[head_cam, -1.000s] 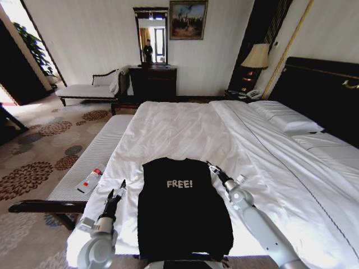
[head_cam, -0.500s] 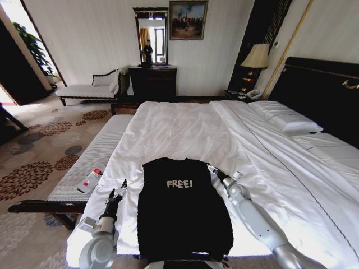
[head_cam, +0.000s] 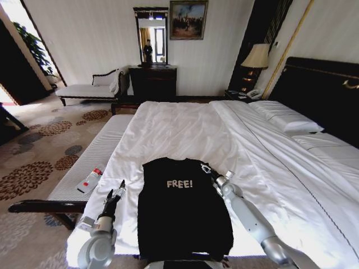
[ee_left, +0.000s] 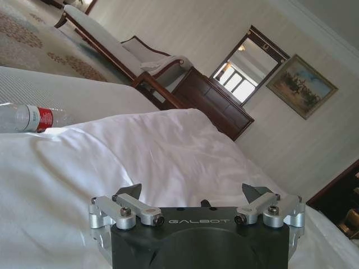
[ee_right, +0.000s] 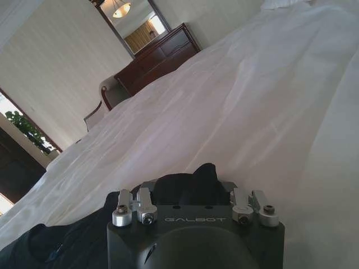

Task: Fold the clothes on the bed.

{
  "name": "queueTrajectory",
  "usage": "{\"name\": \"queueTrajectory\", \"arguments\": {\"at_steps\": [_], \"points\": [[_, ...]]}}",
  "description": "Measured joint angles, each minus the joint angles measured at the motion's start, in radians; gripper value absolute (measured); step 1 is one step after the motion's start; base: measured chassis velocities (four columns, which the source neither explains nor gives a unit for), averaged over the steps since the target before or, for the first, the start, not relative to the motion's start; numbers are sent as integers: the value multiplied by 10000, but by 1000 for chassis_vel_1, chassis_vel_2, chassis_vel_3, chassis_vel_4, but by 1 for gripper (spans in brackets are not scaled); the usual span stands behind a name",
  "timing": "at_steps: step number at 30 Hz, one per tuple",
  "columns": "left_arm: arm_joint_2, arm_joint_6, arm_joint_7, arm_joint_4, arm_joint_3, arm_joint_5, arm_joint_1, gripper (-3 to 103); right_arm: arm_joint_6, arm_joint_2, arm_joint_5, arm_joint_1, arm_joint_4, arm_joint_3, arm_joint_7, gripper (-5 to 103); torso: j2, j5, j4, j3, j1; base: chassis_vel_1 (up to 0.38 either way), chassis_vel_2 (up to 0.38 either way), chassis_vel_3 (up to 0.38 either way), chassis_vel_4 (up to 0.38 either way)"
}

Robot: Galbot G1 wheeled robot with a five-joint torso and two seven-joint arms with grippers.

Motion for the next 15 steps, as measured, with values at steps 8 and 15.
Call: {"name": "queueTrajectory", "arguments": {"at_steps": [8, 15], "points": [[0, -7, 0, 168, 159, 32, -186, 100, 45, -211, -1, -428, 257, 318, 20, 25, 1, 1, -5, 0, -1, 0, 0, 0, 0], [-1, -7, -2, 170, 171, 70, -182, 100, 121, -127, -152, -459, 250, 367, 4, 8, 1, 2, -2, 0, -1, 0, 0, 0, 0]]}}
